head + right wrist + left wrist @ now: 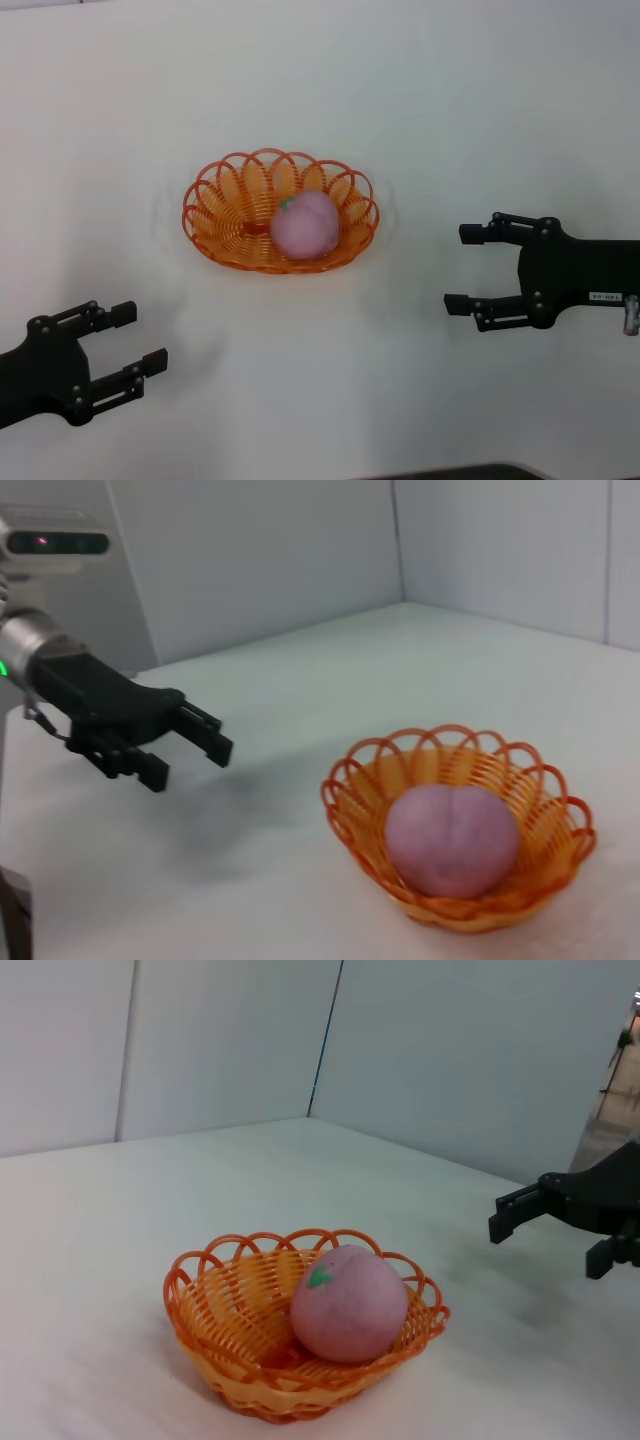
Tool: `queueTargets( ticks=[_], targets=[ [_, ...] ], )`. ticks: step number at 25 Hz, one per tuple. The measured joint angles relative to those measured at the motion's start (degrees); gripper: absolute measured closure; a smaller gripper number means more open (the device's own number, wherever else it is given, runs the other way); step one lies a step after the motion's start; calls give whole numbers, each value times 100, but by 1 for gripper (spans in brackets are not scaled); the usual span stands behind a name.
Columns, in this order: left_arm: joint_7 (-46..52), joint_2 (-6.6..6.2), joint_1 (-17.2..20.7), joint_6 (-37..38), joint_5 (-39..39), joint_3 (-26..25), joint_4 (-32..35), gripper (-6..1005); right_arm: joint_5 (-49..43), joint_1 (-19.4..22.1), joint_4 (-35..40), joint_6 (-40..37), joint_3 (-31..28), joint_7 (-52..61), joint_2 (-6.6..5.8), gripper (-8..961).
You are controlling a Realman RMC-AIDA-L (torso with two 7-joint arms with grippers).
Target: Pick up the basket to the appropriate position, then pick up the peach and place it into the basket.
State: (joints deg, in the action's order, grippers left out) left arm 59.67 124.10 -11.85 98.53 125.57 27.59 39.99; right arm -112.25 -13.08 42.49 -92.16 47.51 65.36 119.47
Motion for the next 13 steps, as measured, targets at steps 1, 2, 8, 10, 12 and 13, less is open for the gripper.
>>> queueTargets(
  ticks=[1,2,8,10,12,13],
  targets=[
    [0,0,1,-1,1,0,0,313,-8,4,-51,84,-9,-34,-3,3],
    [0,0,3,-7,1,0,-3,313,-18,7,-92,157,-11,-59,-5,3],
    [0,0,8,-43,3,2,-18,313,-134,-5,-196,328,-20,-139,2,3],
    [0,0,4,-45,3,1,-18,313,-137,-24,-231,331,-21,-140,4,3],
    [0,0,3,-45,3,-2,-18,313,-138,-31,-235,331,-22,-141,5,3],
    [0,0,3,-46,3,-3,-18,313,-139,-31,-235,331,-23,-142,6,3]
  ],
)
